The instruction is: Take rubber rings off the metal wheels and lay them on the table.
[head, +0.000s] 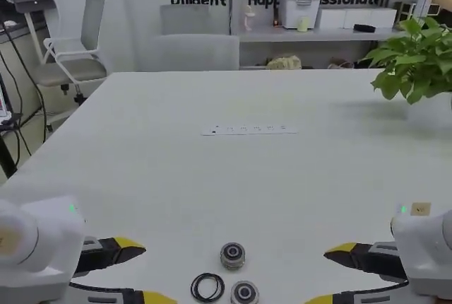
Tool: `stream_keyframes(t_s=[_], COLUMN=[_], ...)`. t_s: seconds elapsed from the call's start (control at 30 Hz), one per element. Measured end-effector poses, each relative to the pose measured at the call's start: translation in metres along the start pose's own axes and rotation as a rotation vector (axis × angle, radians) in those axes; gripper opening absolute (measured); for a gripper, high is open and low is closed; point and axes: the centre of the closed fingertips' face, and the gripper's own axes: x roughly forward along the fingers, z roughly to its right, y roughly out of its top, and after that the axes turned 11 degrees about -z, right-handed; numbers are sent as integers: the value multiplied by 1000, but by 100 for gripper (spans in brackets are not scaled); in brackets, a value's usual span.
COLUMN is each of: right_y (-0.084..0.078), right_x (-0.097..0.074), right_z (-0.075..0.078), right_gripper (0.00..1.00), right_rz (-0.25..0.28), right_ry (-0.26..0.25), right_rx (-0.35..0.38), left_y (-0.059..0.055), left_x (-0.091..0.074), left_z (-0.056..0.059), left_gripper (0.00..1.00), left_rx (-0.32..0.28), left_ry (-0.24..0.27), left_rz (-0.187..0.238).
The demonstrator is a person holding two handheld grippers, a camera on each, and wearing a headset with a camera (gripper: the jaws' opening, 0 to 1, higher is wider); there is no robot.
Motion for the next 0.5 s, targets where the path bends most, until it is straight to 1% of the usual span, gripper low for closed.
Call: stream_keyframes(t_s=[0.1, 0.23, 0.3, 0.5], right_y=[-3, -6, -7, -7], right_x=[2, 3, 4, 5], right_z=[0, 1, 1, 2], right_gripper=[60, 59, 59, 59], right_rz=[-11, -22, -24, -27], right_ry=[-4, -14, -19, -20], right_rx=[-3, -13, -18, -18], left_y=[-1, -5, -5, -4], left_x=[2, 4, 4, 4], left_z=[0, -1, -1, -3], left_gripper=[51, 51, 51, 51], left_rx=[-1, 6, 10, -10], left_ry=[-1, 4, 7, 7], left_rz=[-1, -15, -12, 1])
